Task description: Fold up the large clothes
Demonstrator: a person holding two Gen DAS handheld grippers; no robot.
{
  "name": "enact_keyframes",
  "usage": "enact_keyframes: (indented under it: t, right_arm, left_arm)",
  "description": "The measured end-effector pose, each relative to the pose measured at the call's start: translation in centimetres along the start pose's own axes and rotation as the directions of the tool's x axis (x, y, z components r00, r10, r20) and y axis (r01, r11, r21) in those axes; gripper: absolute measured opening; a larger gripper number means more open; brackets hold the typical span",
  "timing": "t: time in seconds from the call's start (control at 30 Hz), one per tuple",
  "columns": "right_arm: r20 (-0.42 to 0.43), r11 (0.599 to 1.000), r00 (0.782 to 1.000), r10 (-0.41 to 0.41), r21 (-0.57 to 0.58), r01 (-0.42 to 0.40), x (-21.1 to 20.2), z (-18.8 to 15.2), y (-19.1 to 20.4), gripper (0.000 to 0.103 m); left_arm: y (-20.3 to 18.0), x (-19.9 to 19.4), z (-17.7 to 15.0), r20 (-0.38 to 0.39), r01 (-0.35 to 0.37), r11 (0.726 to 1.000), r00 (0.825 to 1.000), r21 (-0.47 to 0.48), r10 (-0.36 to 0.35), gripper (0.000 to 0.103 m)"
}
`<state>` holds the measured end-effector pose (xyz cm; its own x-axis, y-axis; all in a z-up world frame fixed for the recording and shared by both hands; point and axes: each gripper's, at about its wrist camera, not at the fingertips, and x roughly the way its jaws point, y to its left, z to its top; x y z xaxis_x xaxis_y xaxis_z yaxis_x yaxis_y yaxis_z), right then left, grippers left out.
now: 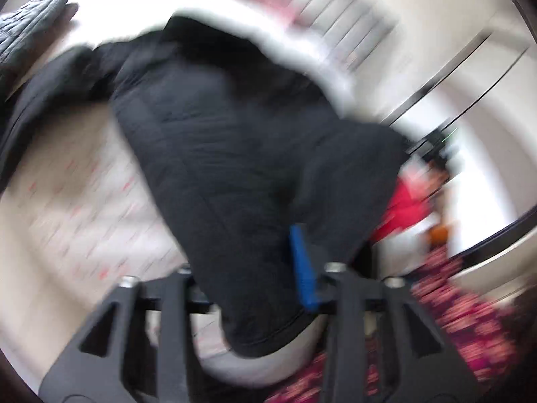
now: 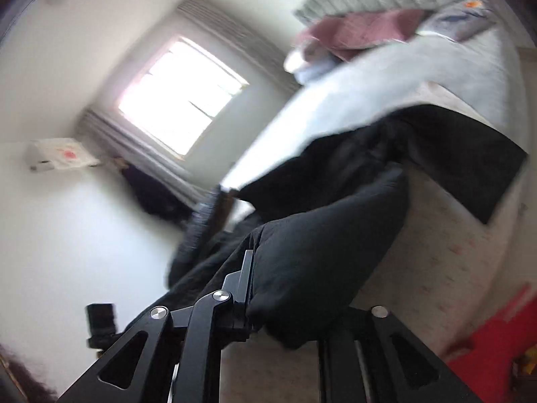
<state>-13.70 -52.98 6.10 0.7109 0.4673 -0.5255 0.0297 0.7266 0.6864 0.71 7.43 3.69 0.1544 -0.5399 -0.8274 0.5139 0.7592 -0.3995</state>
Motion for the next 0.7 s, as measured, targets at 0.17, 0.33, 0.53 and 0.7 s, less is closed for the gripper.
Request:
enact_keyframes:
  t: [0.17, 0.33, 0.53, 0.7]
  right_arm:
    - [-0.083, 0.966, 0.970, -0.228, 0.101, 0.236, -0.3, -1.8, -5.6, 0.054]
    - [-0.054, 0.977, 0.978, -0.202, 0.062, 0.205, -0.9, -1.9, -4.2, 0.067]
    - [-0.108, 0.982, 0.977, -0.186, -0.049, 0.182, 5.7, -1.2, 0.9, 0.072]
    - [-0.193, 0.982, 0.965, -0.178, -0.104, 0.160, 10.6, -2.0, 3.3, 0.072]
  left_arm:
    - [3.9, 3.5, -2.6, -0.129, -0.269, 0.962, 0.957, -0.045, 0.261, 0.056]
    - [6.7, -1.9, -1.8, 0.107, -0.329, 0.936, 0.934, -0.126, 0.342, 0.087]
    - [13.0, -5.0, -0.9, 0.227, -0.393, 0.858, 0.849, -0.331, 0.476, 0.089]
    - [20.3, -6.0, -2.7, 0.249, -0.372, 0.794, 0.810, -0.481, 0.531, 0.089]
